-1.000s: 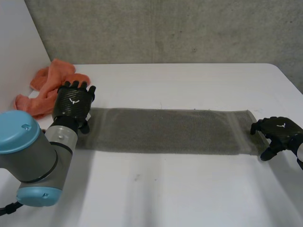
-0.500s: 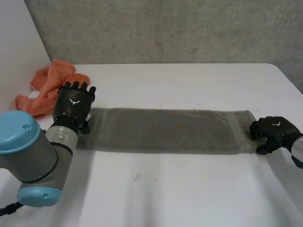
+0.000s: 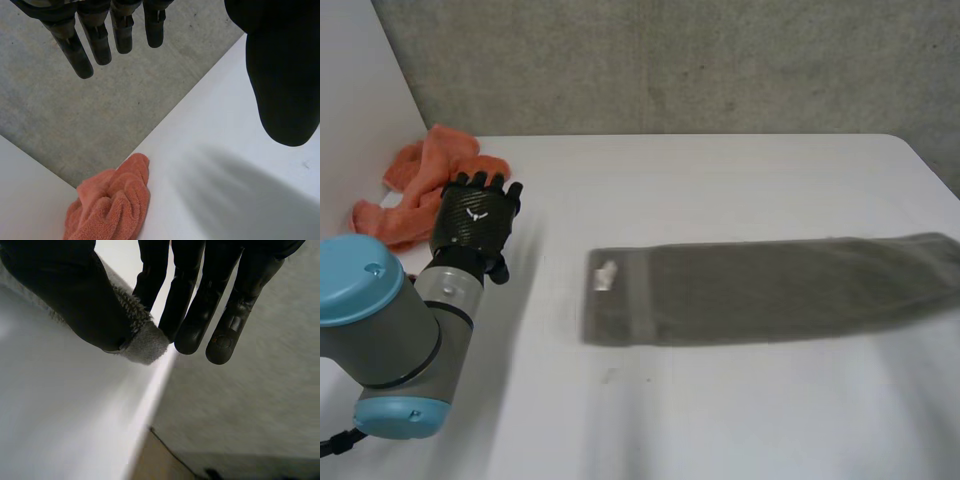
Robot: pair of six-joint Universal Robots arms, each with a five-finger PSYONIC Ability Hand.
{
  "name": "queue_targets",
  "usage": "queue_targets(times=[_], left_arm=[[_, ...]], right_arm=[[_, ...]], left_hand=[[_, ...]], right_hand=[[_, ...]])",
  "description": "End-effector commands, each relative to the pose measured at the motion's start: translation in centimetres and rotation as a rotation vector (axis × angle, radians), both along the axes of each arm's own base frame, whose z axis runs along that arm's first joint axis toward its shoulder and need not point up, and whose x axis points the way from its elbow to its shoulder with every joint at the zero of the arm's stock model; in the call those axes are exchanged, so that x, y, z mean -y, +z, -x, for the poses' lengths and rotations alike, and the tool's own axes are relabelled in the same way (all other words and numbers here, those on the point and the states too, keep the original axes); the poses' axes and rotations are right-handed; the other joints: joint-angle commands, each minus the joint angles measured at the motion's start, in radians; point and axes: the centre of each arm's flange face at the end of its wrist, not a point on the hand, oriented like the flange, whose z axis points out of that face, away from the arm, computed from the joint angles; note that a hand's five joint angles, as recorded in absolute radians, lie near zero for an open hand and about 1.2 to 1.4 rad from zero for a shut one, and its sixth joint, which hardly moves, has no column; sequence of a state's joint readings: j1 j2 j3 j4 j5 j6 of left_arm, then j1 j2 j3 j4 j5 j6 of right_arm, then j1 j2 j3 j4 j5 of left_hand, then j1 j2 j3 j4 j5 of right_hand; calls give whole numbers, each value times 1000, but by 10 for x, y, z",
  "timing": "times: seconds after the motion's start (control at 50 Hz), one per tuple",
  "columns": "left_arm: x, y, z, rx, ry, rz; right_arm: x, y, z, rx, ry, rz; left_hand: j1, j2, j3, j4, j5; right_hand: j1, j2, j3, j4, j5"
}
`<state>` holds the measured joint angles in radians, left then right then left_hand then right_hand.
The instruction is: Fold the laundry.
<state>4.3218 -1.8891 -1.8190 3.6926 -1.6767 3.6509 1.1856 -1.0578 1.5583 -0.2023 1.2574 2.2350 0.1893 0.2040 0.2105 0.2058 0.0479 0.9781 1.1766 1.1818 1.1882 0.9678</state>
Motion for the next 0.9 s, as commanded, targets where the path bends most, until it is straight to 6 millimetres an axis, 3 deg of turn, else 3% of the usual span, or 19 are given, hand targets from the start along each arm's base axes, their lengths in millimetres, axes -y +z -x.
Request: queue_targets(times=[0.02,0.04,0.08,0.1,0.16,0.18,0.24,0.26,0.32,0.34,0.42,0.48,0.5,0.52,0.6,0.64,0.74,0.8,0.9], left_arm=[[-1,8,0,-8,-1,19],[0,9,0,-9,-1,21],[0,11,0,-12,-1,29],[0,13,0,-14,-1,33],[1,17,0,-19,1,47],[1,18,0,-20,1,48],[2,22,1,-26,1,63],[2,24,1,-28,1,67],[2,25,2,-30,-1,68],[2,25,2,-30,-2,68],[-2,23,6,-29,-17,65],[-4,20,10,-24,-31,57],[-5,20,11,-24,-34,56],[-7,19,13,-23,-42,54],[-9,14,19,-17,-57,43],[-9,14,24,-18,-71,47],[-10,20,40,-35,-116,72],[-17,23,55,-42,-161,84],[-30,13,81,-36,-238,68]], right_arm=[[2,26,-34,-6,80,78],[-1,38,-58,16,132,110],[-8,48,-87,39,204,139],[-16,57,-119,56,290,171],[-31,64,-164,73,423,217],[-45,66,-196,82,525,248],[-72,67,-244,96,688,292],[-89,64,-268,109,784,305],[-118,45,-303,132,930,274],[-138,31,-322,140,1026,241],[-175,0,-352,148,1175,159],[-185,-19,-359,142,1203,107],[-185,-22,-359,141,1202,97],[-184,-25,-358,143,1190,75],[-184,-12,-352,180,1140,46],[-161,5,-335,265,1019,36],[-108,37,-273,525,695,-20],[-107,40,-255,615,600,-96],[-115,18,-223,625,449,-270]], left_hand=[[-15,-29,-36,-31,-48],[-15,-29,-36,-31,-48],[-15,-29,-36,-31,-48],[-15,-29,-36,-31,-48],[-15,-29,-36,-31,-48],[-15,-29,-36,-31,-48],[-15,-29,-36,-31,-48],[-15,-29,-36,-31,-48],[-15,-29,-36,-31,-48],[-15,-29,-36,-31,-48],[-15,-29,-36,-31,-48],[-15,-29,-36,-31,-48],[-15,-29,-36,-31,-48],[-15,-29,-36,-31,-48],[-15,-29,-36,-31,-48],[-15,-29,-36,-31,-48],[-15,-29,-36,-31,-48],[-15,-29,-36,-31,-48],[-15,-29,-36,-31,-48]], right_hand=[[418,220,215,208,254],[418,220,215,208,254],[418,220,215,208,254],[418,220,215,208,254],[418,220,215,208,254],[418,220,215,208,254],[418,220,215,208,254],[418,220,215,208,254],[418,220,215,208,254],[418,220,215,208,254],[418,220,215,208,254],[418,220,215,208,254],[280,81,76,70,115],[-239,-438,-443,-449,-403],[-488,-686,-691,-698,-652],[-804,-1002,-1007,-1014,-968],[-804,-1002,-1007,-1014,-968],[-804,-1002,-1007,-1014,-968],[-804,-1002,-1007,-1014,-968]])
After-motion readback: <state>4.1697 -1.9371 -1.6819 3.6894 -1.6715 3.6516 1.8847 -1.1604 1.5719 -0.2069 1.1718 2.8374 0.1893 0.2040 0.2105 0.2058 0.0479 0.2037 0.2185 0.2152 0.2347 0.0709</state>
